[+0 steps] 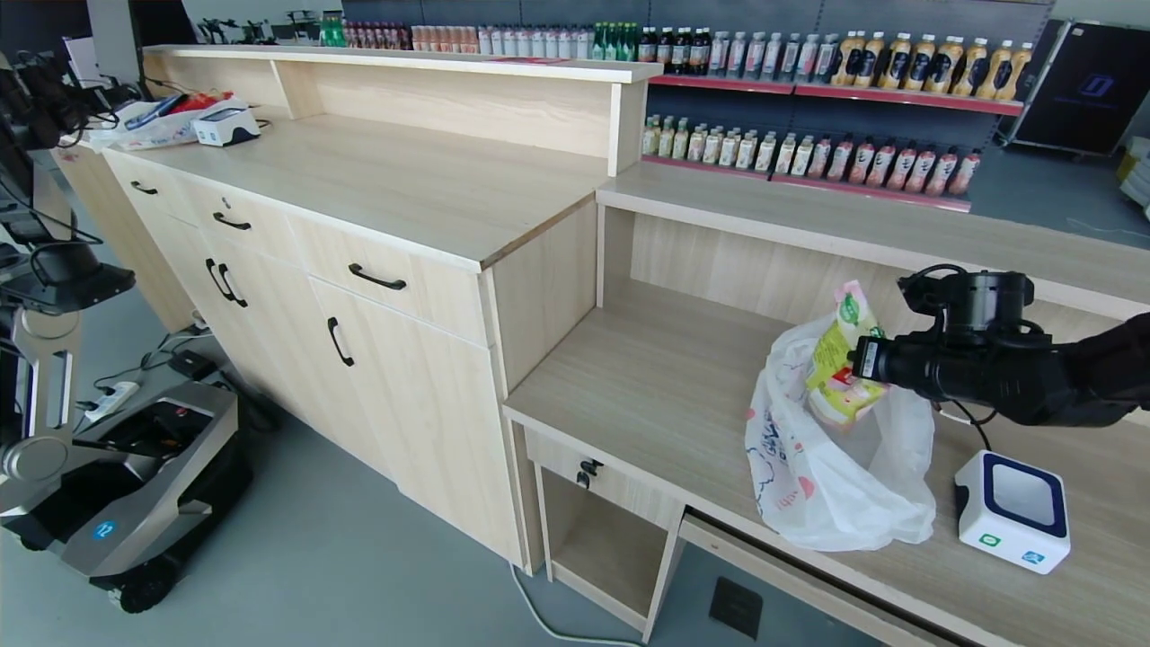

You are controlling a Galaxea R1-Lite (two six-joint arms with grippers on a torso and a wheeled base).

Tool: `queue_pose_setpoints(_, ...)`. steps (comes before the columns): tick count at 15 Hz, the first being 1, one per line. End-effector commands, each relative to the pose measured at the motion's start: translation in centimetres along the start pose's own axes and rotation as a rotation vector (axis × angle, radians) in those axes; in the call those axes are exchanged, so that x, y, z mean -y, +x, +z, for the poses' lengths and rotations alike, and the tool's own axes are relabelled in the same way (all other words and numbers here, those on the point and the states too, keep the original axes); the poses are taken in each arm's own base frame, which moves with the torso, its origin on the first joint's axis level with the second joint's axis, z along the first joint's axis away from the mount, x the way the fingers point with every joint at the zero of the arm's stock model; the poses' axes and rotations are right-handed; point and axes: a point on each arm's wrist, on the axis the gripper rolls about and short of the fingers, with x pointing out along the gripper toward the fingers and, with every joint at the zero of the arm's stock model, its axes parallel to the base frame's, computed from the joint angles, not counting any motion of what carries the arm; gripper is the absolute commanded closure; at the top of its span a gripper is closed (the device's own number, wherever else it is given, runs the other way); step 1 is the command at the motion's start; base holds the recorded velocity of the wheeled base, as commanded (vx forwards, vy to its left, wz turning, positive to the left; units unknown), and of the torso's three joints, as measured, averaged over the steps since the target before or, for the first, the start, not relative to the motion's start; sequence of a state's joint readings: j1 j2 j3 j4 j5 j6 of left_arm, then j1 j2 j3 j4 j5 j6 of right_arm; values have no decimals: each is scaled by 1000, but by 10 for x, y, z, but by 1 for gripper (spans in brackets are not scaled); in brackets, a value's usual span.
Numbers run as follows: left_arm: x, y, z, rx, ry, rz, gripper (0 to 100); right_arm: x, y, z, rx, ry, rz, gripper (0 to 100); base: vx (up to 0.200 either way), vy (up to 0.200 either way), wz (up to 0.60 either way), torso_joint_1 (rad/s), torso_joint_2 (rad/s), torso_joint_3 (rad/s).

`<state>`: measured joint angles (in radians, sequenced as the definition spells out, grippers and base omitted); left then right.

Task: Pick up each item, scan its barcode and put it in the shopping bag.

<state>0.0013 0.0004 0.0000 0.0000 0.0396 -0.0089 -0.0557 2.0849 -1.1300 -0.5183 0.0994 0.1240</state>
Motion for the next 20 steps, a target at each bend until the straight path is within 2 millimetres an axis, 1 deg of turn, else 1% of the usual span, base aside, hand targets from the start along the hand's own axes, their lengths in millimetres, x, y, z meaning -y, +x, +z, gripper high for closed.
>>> queue_pose_setpoints(1,0,0,0,0,0,1,0,5,8,-8,-24,3,-9,100,0,0,0,0,0,0)
queue_pose_setpoints(5,0,0,0,0,0,1,0,21,18,-12,-3,12,-39,100,0,0,0,0,0,0)
queue_pose_setpoints(8,0,0,0,0,0,1,0,25,18,-12,-2,14,-47,100,0,0,0,0,0,0)
queue_pose_setpoints(10,0,0,0,0,0,1,0,32,20,-15,-9,22,-62,100,0,0,0,0,0,0)
queue_pose_setpoints(20,0,0,0,0,0,1,0,35,26,-22,-14,21,-66,100,0,0,0,0,0,0)
